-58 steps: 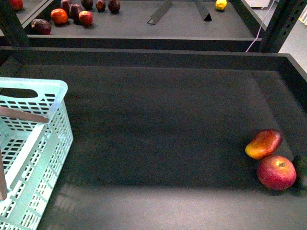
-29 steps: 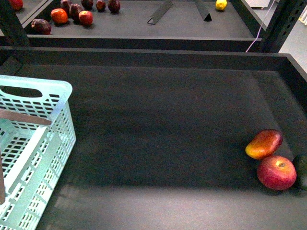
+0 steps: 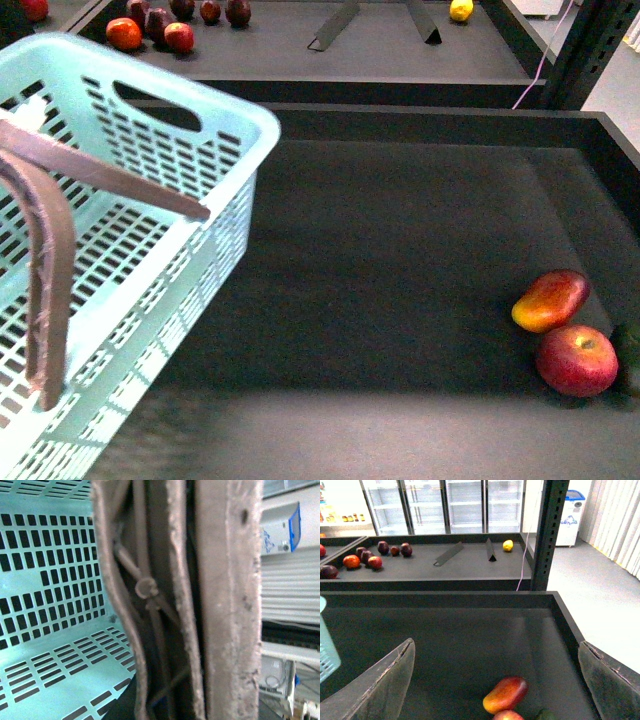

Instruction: Pick apple with right arm and hold basket with left

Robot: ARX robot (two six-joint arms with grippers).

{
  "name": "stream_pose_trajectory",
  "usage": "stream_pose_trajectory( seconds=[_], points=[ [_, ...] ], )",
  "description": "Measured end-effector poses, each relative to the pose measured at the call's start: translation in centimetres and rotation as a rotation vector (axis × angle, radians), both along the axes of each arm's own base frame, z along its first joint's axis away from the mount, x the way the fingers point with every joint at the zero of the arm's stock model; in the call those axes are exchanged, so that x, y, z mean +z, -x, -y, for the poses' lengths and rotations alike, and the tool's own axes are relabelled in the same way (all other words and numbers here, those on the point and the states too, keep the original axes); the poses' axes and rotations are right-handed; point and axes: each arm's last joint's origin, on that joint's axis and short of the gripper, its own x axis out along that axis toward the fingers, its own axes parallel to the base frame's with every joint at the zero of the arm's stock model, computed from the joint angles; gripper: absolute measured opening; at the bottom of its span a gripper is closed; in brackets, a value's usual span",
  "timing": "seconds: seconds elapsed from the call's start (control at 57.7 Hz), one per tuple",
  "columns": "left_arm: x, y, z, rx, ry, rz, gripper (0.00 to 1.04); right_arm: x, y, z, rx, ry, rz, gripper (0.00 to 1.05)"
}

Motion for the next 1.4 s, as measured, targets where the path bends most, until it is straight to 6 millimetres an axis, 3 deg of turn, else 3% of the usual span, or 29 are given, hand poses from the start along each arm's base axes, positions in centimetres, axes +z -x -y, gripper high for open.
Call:
stream_pose_trajectory(
  seconds=[0.26, 0.589, 1.143, 1.247, 1.403],
  points=[
    [1.9, 0.1, 6.8, -0.186, -0.013, 0.032, 0.15, 0.0, 0.0, 0.0, 0.000, 0.000, 0.000, 0.96],
    [2.8, 1.2, 13.8, -0.364, -0.020, 0.050, 0.15, 0.0, 0.0, 0.0, 0.000, 0.000, 0.000, 0.96],
    [3.3, 1.2, 14.4, -0.379, -0.051, 0.089, 0.15, 0.0, 0.0, 0.0, -0.011, -0.004, -0.010, 0.96],
    [3.3, 1.2, 14.4, -0.381, -0.050, 0.089, 0.15, -0.6, -0.4, 0.5, -0.267, -0.117, -0.347, 0.96],
    [3.3, 1.2, 14.4, -0.381, -0.051, 0.090, 0.15, -1.9, -2.1, 1.8, -0.328, -0.206, -0.480, 0.96]
  ],
)
